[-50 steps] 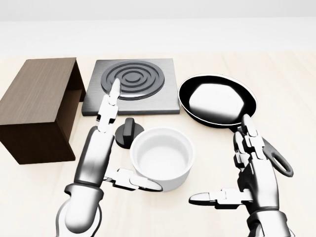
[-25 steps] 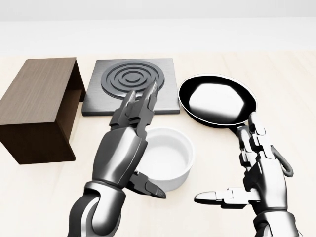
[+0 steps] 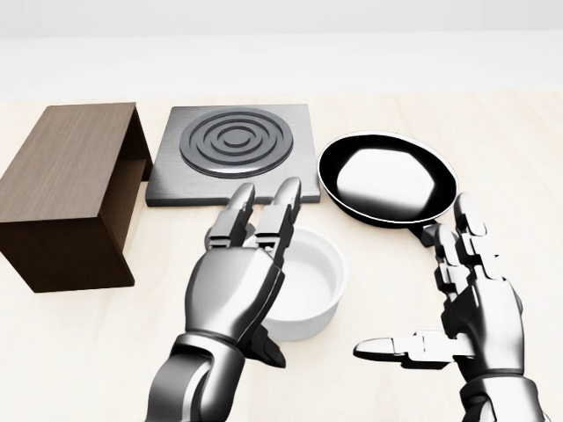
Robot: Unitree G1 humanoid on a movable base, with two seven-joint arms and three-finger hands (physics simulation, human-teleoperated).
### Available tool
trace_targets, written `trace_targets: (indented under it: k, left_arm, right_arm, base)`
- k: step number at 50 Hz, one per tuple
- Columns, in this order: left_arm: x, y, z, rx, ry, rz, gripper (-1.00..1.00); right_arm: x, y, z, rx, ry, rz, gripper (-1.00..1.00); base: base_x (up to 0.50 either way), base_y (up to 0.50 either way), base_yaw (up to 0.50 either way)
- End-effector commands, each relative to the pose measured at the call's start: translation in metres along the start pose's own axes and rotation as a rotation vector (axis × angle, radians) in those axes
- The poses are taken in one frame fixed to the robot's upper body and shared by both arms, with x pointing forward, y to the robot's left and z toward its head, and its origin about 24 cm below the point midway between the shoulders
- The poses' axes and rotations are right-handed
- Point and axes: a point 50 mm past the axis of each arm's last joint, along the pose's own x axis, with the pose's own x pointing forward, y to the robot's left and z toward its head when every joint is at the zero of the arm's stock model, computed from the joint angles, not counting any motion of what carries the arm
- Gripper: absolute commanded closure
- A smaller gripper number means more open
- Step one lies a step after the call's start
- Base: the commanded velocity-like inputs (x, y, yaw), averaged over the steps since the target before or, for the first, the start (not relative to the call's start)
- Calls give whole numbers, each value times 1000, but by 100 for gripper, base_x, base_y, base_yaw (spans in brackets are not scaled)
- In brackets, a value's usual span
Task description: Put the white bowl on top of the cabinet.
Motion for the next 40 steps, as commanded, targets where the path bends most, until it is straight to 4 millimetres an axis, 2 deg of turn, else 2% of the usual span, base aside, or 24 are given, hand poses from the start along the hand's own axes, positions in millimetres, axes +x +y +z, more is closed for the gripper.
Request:
trace_targets:
  k: [1, 29, 40]
  left_arm:
    - [-1, -13, -2, 80, 17, -19, -100]
    - [18, -54, -32, -26, 133, -60, -100]
    - [13, -67, -27, 5, 118, -103, -100]
  right_arm:
    - [-1, -1, 2, 3, -7, -1, -100]
    - [0, -3, 2, 9, -11, 2, -100]
    - [0, -2, 2, 9, -11, 2, -100]
  base:
    - [0, 0, 0]
    - [0, 0, 0]
    - [0, 0, 0]
